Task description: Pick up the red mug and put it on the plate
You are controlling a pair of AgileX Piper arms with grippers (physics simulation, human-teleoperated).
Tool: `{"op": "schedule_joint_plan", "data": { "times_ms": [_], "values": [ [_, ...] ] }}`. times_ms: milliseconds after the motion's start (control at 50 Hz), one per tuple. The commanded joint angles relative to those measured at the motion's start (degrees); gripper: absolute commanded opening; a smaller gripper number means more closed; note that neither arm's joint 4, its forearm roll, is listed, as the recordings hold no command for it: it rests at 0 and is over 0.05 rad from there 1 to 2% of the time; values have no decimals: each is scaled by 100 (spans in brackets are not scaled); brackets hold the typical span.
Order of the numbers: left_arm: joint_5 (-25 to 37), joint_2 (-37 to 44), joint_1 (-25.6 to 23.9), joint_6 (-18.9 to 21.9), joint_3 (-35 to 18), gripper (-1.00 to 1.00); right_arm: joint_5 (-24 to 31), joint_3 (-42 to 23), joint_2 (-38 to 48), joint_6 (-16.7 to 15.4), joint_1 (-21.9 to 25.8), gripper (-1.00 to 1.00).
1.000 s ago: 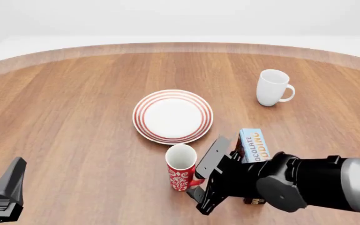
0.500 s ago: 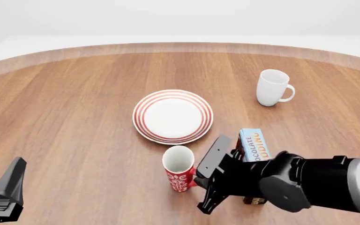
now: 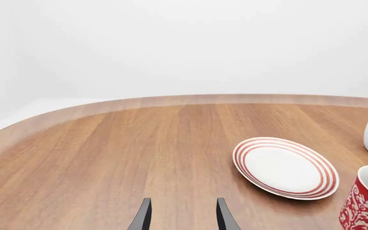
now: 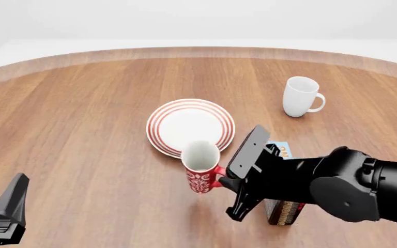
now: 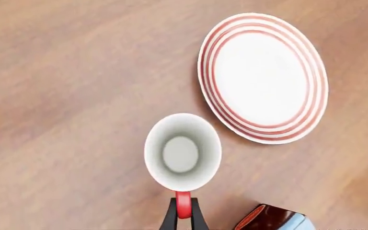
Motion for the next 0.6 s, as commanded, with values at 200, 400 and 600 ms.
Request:
{"op": "schedule_joint_plan", "data": {
  "times_ms": [200,400,600],
  "values": [
    [0,0,0,0,0,100,542,-510,-401,-184,-326,-100],
    [0,0,0,0,0,100,480,-727,-184,-258,-509,-100],
    [0,0,0,0,0,100,288,-933,35,-400,-746,-100]
  ]
}}
